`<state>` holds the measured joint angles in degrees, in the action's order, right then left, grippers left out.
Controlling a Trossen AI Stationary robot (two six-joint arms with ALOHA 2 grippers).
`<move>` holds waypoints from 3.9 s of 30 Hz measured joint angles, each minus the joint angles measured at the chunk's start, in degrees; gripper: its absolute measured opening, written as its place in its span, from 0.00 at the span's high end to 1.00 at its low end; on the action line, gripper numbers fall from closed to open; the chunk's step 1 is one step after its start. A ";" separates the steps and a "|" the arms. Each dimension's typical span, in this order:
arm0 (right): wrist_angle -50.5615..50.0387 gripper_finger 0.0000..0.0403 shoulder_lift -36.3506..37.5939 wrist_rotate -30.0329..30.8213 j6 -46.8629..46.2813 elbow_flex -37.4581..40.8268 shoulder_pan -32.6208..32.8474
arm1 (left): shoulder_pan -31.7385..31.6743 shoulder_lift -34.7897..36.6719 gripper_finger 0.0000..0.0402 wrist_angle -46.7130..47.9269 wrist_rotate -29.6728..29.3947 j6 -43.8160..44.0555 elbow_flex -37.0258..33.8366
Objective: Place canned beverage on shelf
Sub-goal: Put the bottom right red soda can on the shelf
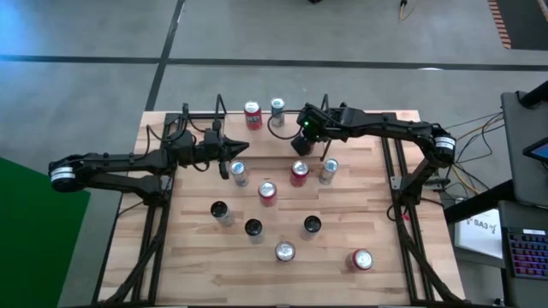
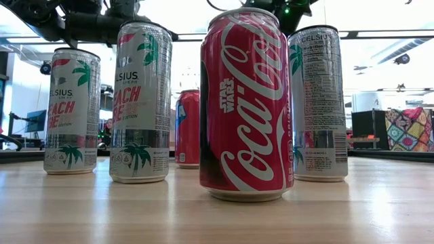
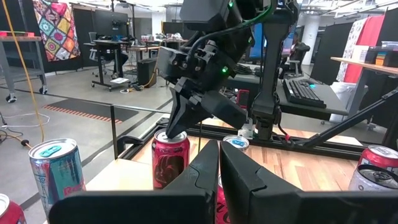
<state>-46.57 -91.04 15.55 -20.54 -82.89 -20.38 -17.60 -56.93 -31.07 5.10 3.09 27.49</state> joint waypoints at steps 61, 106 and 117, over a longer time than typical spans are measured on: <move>-10.12 0.98 2.53 2.49 -11.14 0.09 -1.06 | 0.00 0.01 1.00 0.37 -0.01 -0.02 0.00; -1.15 0.98 -0.94 4.54 -6.84 -1.46 -1.29 | 0.01 0.02 1.00 0.33 -0.01 -0.02 0.00; -1.14 0.98 -0.93 5.49 -8.23 -1.46 -1.29 | 0.01 0.02 1.00 0.35 -0.01 -0.02 0.00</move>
<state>-47.71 -91.97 21.04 -28.77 -84.36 -21.67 -17.58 -56.90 -30.72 5.08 3.07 27.49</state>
